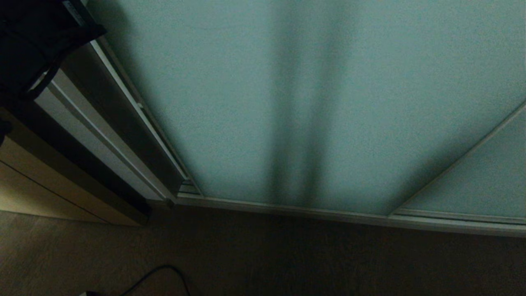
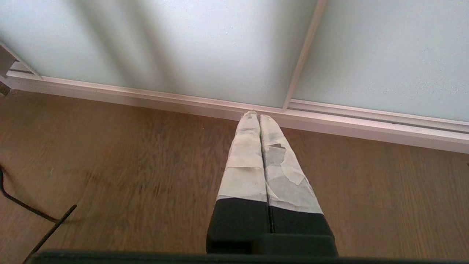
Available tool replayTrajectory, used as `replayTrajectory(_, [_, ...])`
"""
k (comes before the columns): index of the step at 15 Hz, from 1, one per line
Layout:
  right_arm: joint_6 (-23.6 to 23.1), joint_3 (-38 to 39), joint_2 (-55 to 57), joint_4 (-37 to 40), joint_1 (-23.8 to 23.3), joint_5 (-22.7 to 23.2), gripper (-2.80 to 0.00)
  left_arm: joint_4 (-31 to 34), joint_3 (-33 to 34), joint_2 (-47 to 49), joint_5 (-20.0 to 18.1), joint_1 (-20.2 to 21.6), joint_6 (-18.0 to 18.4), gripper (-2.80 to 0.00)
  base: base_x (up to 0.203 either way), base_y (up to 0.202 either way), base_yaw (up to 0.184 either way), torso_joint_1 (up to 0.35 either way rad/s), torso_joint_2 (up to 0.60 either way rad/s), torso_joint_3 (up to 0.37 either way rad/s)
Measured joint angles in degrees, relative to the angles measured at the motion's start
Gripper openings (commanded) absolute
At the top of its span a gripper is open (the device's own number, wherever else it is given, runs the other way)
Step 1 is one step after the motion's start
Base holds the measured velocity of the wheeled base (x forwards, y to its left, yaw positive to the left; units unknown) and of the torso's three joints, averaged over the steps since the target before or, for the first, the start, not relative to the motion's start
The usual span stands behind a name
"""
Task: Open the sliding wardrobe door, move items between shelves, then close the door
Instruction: Close the door
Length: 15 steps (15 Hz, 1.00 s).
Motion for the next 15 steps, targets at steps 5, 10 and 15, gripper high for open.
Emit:
replayTrajectory(5, [0.05, 0.00, 0.00, 0.04, 0.00, 0.02, -2.80, -0.15, -0.11, -0.11, -0.67, 3.62, -0.28, -2.80, 0.000, 0.000, 0.000, 0.000, 0.00, 0.000])
replayTrajectory(10, [0.02, 0.00, 0.00, 0.05, 0.00, 0.02, -2.80, 0.17, 0.82, -1.94, -1.49, 4.10, -0.36, -2.80, 0.000, 0.000, 0.000, 0.000, 0.00, 0.000])
replayTrajectory(15, [0.02, 0.00, 0.00, 0.02, 0.00, 0.02, -2.80, 12.24, 2.73, -10.94, -5.90, 3.10, -0.36, -2.80, 0.000, 0.000, 0.000, 0.000, 0.00, 0.000])
